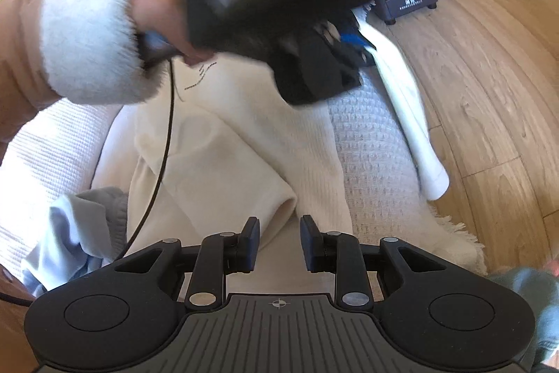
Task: Fold clothes
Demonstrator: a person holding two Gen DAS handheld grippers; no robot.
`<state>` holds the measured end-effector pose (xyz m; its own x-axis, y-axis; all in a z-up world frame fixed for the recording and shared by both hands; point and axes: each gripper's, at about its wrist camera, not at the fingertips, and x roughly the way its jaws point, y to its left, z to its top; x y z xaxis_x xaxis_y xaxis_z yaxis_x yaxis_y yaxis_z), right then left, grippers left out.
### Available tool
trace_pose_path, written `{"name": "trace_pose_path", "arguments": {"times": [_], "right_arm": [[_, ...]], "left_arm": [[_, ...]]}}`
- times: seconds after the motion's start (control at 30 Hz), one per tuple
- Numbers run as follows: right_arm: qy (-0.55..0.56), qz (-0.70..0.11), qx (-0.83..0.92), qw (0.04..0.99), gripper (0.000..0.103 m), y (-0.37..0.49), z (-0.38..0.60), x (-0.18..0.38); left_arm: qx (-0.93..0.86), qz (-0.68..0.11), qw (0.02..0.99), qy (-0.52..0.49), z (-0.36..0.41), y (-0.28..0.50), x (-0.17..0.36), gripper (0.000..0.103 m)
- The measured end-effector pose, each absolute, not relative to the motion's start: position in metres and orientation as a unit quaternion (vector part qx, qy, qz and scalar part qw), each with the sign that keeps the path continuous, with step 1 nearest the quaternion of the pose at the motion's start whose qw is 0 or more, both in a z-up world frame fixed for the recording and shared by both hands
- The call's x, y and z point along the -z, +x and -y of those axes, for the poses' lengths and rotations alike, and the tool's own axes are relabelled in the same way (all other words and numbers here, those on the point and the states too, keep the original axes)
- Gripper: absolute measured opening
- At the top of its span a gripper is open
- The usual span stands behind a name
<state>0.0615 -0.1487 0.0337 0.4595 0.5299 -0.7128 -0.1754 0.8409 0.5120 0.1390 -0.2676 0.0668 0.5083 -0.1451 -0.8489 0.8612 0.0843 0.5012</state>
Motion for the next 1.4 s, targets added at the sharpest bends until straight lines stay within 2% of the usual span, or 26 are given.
{"name": "trace_pose_path", "arguments": {"times": [0.17,0.27,0.37,0.43,0.5,0.63,0.77,0.83,0.93,1.13,1.3,1.4], "right_arm": [[0.162,-0.463,-0.211,0.845,0.026,0.056,0.140,-0.045],[0.151,-0.449,-0.231,0.850,0.026,0.048,0.133,-0.059],[0.141,-0.440,-0.244,0.853,0.029,0.038,0.123,-0.070],[0.130,-0.440,-0.246,0.854,0.034,0.033,0.117,-0.075],[0.117,-0.444,-0.246,0.854,0.034,0.030,0.111,-0.077],[0.102,-0.456,-0.236,0.852,0.034,0.027,0.102,-0.079],[0.097,-0.463,-0.215,0.854,0.034,0.021,0.103,-0.080],[0.096,-0.468,-0.201,0.856,0.034,0.018,0.106,-0.081],[0.093,-0.472,-0.187,0.857,0.034,0.018,0.109,-0.080],[0.075,-0.477,-0.181,0.857,0.034,0.022,0.104,-0.078],[0.072,-0.465,-0.195,0.861,0.034,0.030,0.098,-0.080],[0.113,-0.454,-0.204,0.860,0.035,0.043,0.098,-0.078]], "left_arm": [[0.372,-0.324,0.729,0.476,0.212,0.118,-0.138,0.004],[0.343,-0.337,0.755,0.446,0.163,0.104,-0.157,0.004],[0.298,-0.373,0.773,0.418,0.112,0.098,-0.151,0.004],[0.264,-0.396,0.780,0.407,0.082,0.097,-0.137,0.004],[0.231,-0.410,0.784,0.405,0.058,0.094,-0.119,0.005],[0.202,-0.419,0.795,0.390,0.030,0.087,-0.101,0.006],[0.201,-0.406,0.821,0.348,0.018,0.083,-0.111,0.009],[0.204,-0.401,0.831,0.327,0.016,0.083,-0.115,0.014],[0.197,-0.397,0.846,0.298,0.008,0.076,-0.126,0.032],[0.196,-0.405,0.863,0.228,-0.013,0.071,-0.137,0.034],[0.214,-0.418,0.871,0.147,-0.020,0.079,-0.149,0.051],[0.204,-0.440,0.867,0.117,-0.022,0.088,-0.144,0.056]]}}
